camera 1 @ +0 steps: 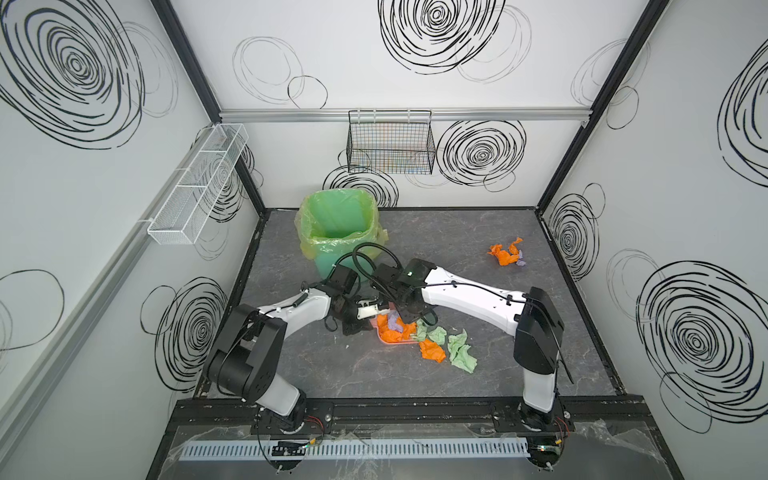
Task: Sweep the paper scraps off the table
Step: 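Brush the scrap pile into the pink dustpan with the right gripper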
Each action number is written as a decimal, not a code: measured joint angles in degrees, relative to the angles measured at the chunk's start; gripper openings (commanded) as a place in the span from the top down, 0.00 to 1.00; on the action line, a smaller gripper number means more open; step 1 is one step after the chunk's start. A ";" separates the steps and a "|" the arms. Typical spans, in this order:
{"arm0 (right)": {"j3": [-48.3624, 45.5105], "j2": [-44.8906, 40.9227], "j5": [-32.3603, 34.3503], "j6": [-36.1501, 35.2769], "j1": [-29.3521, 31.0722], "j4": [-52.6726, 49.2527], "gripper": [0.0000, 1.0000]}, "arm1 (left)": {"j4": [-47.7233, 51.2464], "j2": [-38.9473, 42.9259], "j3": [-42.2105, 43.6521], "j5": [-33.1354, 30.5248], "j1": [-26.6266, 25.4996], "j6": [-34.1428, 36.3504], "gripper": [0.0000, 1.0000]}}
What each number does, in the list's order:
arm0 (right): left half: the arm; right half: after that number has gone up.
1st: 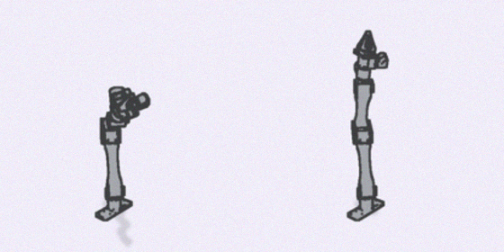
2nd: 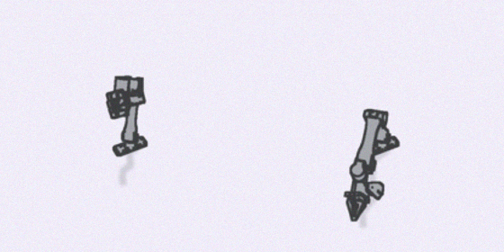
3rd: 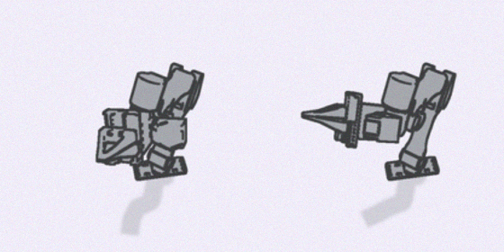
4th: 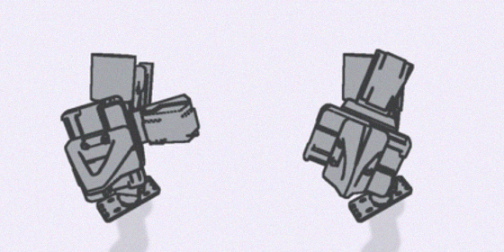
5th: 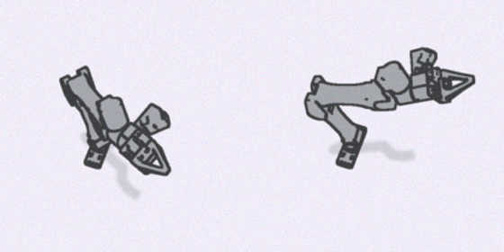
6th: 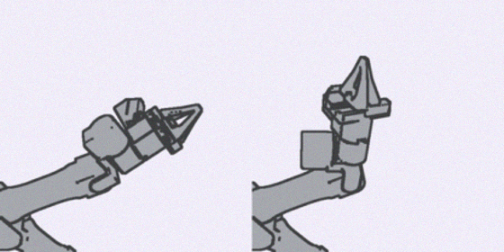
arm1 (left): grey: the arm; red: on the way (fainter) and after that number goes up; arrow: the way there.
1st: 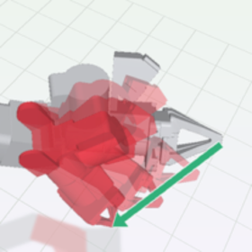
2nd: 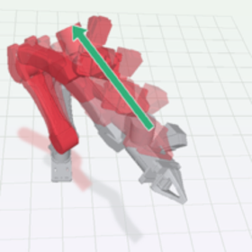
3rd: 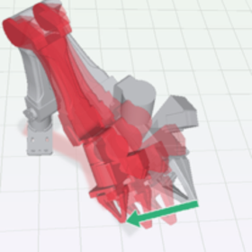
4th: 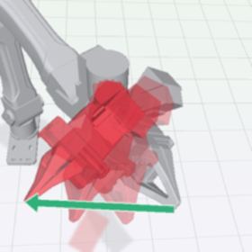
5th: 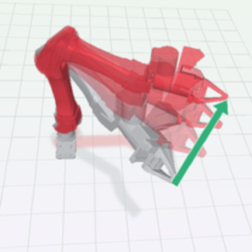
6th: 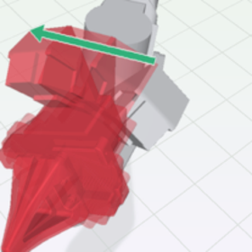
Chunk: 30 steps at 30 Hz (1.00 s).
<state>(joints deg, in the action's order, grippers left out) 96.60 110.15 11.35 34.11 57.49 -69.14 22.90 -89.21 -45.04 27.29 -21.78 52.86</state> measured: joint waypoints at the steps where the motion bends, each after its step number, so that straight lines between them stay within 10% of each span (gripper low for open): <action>1: 0.33 0.00 -0.24 0.02 0.09 0.04 1.00 | -0.31 -0.17 -0.09 0.07 -0.28 -0.24 1.00; 30: 0.57 -11.43 6.01 3.85 -1.66 -0.94 1.00 | -2.58 -1.22 -0.42 5.11 -1.90 -3.98 1.00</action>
<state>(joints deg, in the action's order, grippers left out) 97.17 98.72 17.37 37.95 55.83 -70.08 20.32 -90.43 -45.45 32.40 -23.68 48.88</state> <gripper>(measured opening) 0.109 0.288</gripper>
